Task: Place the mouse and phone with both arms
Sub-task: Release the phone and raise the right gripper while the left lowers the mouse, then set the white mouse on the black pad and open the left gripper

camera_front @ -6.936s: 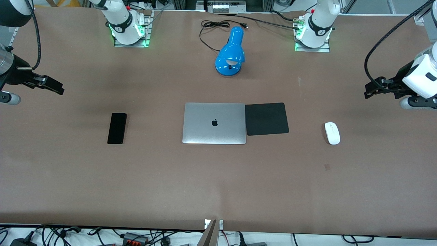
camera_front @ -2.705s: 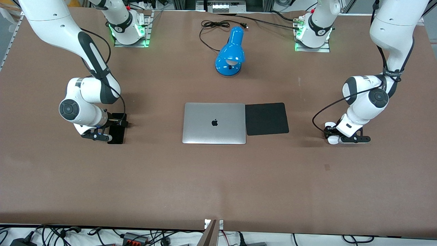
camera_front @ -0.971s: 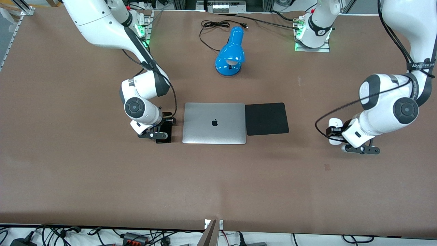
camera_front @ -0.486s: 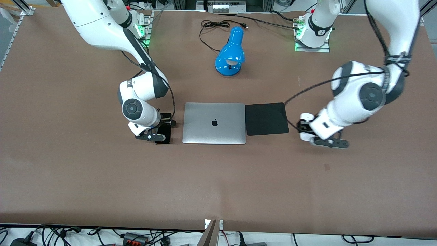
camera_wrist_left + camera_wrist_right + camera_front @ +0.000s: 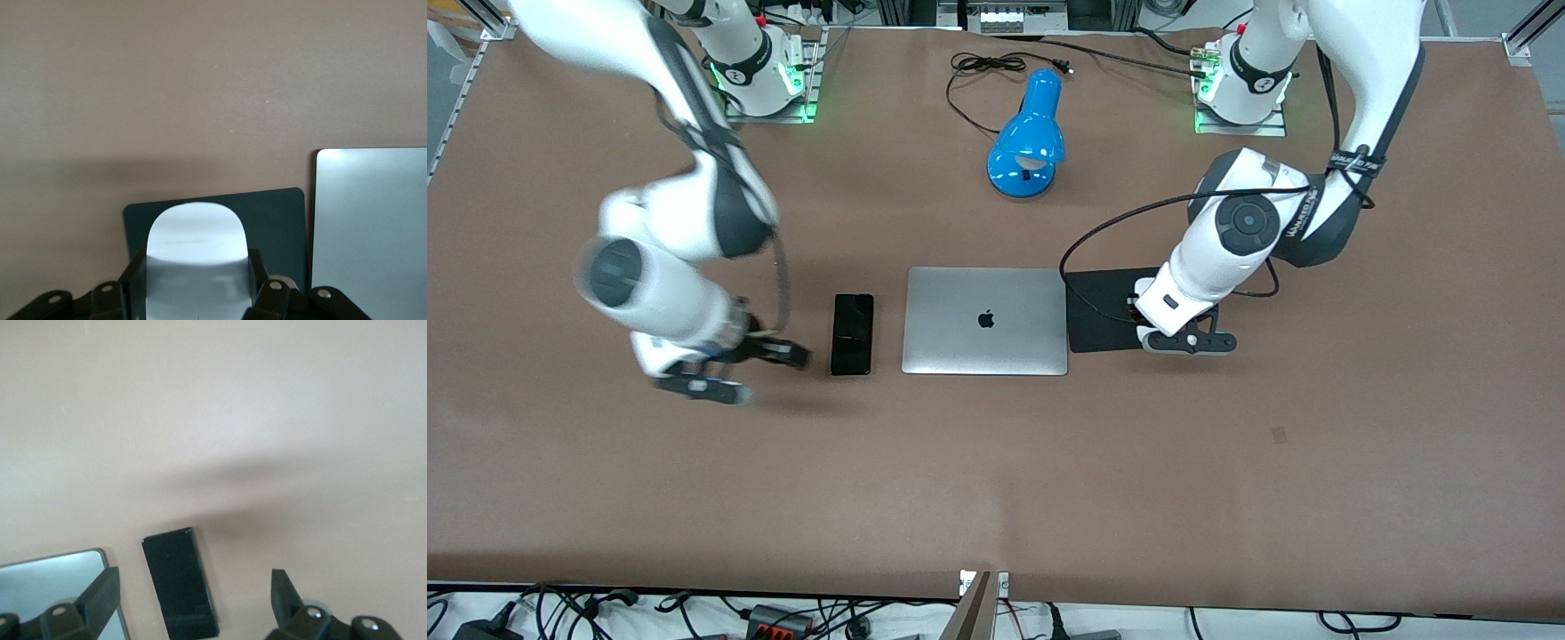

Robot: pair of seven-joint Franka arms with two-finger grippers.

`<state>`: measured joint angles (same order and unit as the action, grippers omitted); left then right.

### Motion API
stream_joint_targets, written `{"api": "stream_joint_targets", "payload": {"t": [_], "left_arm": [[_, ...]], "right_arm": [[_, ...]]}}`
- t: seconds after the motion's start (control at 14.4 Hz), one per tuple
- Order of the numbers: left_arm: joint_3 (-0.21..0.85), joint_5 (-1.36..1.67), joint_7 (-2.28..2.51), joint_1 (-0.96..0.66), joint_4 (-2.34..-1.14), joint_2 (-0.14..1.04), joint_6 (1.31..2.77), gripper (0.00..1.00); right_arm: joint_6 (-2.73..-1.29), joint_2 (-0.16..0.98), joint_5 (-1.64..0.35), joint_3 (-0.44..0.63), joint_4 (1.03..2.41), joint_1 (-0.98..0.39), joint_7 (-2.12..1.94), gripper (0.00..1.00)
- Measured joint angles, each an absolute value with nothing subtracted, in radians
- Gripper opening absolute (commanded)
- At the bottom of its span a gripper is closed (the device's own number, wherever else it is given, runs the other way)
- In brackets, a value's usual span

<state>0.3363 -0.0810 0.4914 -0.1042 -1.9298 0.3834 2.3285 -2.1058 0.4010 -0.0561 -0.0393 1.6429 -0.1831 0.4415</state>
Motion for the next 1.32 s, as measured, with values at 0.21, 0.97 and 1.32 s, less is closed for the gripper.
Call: {"api": "stream_joint_targets", "payload": {"t": [0.21,0.97,1.32], "left_arm": [[0.338,-0.081,0.575,-0.129,-2.035,0.386,2.459,0.40],[0.335,-0.082,0.664,-0.164,-2.218,0.453,2.874,0.45],[0.320,-0.082,0.619,-0.157,-2.221,0.466,2.886,0.45]], "right_arm": [[-1.959,0.290,-0.056,-0.039,1.625,-0.114,0.438,1.00],[-1.696,0.152,-0.013,-0.019,1.599,-0.028,0.188,1.00],[-1.648,0.185,0.019,-0.023,1.480,-0.028,0.188,1.00]]}}
